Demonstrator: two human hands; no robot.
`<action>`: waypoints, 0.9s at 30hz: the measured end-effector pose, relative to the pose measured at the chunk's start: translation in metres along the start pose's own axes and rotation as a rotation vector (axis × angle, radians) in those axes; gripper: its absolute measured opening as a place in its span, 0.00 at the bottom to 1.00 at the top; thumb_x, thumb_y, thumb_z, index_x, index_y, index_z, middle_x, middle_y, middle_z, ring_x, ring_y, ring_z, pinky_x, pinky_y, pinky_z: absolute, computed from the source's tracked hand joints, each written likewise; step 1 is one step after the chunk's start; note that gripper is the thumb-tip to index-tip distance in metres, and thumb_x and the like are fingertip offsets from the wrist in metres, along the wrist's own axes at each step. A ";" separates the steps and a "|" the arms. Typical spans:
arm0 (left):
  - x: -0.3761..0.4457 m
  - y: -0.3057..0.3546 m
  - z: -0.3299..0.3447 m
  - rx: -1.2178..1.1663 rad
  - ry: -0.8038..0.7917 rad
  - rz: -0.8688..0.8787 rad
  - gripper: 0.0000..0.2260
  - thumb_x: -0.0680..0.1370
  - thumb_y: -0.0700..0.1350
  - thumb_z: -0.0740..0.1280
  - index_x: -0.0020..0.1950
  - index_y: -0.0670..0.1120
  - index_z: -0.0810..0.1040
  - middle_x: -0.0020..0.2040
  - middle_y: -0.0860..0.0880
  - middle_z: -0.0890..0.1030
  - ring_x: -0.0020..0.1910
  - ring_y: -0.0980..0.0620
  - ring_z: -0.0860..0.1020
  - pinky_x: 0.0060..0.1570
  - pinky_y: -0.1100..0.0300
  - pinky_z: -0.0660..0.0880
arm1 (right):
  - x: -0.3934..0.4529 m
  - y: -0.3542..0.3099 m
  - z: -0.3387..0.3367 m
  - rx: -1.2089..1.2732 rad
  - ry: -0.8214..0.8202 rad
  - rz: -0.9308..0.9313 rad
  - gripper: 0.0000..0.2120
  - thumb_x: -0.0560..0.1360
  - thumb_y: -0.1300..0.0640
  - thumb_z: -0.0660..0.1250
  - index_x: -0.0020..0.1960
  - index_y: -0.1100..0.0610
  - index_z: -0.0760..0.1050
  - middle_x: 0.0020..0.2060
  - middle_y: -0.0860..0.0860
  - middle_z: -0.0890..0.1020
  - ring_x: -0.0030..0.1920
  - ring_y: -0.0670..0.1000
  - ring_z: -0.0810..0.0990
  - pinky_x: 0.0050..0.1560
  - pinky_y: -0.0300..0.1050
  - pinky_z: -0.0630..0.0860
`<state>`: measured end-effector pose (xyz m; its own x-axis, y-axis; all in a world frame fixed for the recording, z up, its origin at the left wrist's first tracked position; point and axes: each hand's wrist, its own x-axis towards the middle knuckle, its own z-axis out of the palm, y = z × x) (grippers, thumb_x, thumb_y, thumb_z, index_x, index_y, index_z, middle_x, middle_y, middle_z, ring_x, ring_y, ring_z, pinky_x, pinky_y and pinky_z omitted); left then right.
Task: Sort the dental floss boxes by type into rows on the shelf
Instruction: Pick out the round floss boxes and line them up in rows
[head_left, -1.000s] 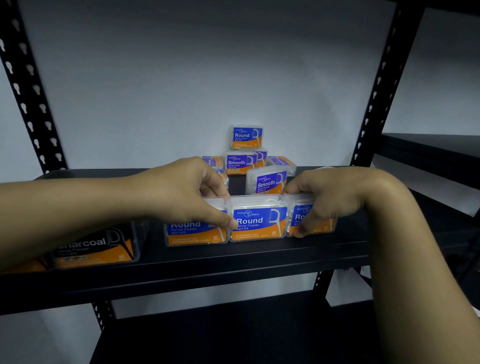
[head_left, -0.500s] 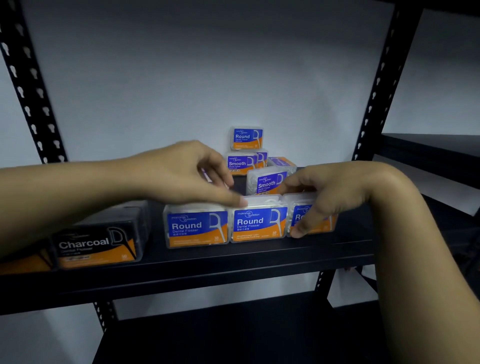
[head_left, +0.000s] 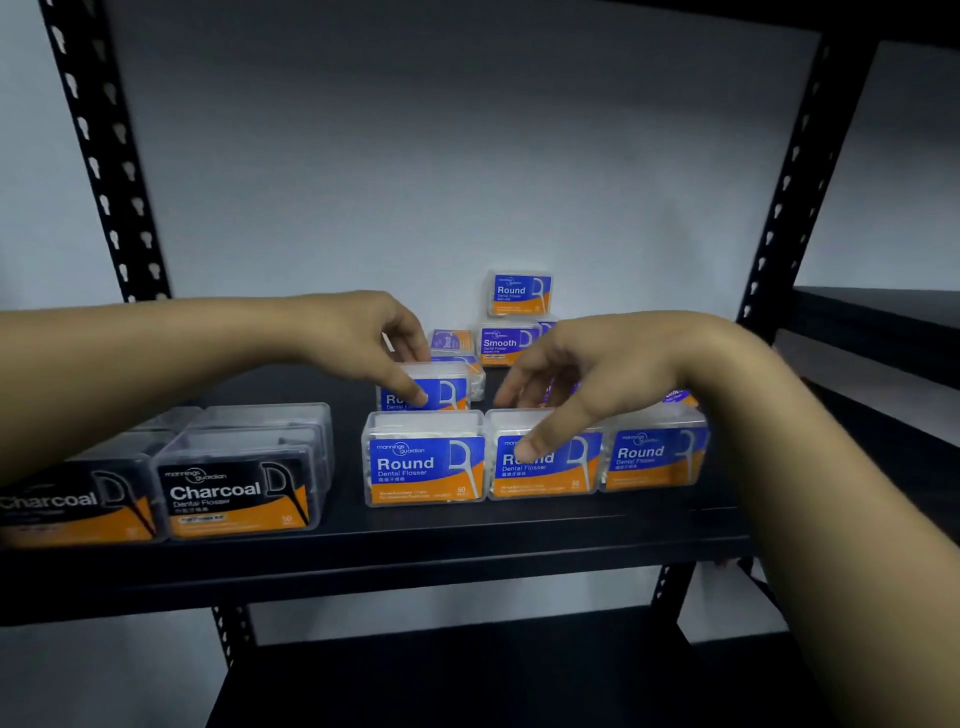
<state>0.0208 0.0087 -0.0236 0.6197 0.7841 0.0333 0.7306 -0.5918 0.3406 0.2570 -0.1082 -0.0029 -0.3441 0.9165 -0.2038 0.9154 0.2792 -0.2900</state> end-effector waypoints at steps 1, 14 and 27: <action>0.001 0.000 0.001 0.000 -0.002 0.003 0.17 0.70 0.52 0.80 0.57 0.51 0.83 0.50 0.56 0.86 0.47 0.55 0.85 0.55 0.51 0.82 | 0.005 -0.003 0.003 -0.001 0.012 -0.026 0.27 0.67 0.38 0.77 0.64 0.42 0.79 0.53 0.40 0.85 0.51 0.42 0.85 0.57 0.44 0.82; -0.004 0.003 0.000 -0.077 -0.028 0.025 0.19 0.69 0.49 0.80 0.58 0.51 0.81 0.51 0.55 0.86 0.46 0.55 0.86 0.55 0.50 0.83 | 0.020 -0.017 0.011 -0.025 0.014 -0.166 0.19 0.71 0.41 0.76 0.58 0.46 0.81 0.50 0.42 0.87 0.50 0.44 0.86 0.57 0.51 0.82; 0.025 -0.009 -0.034 -0.116 0.270 -0.059 0.06 0.74 0.46 0.75 0.50 0.51 0.85 0.49 0.51 0.86 0.48 0.49 0.84 0.44 0.55 0.81 | 0.042 0.042 -0.063 -0.059 0.289 -0.012 0.10 0.79 0.55 0.68 0.60 0.50 0.80 0.47 0.49 0.87 0.48 0.50 0.87 0.49 0.53 0.84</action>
<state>0.0204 0.0401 0.0061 0.4673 0.8468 0.2543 0.7157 -0.5311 0.4535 0.2945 -0.0400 0.0350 -0.2887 0.9544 0.0763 0.9253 0.2986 -0.2339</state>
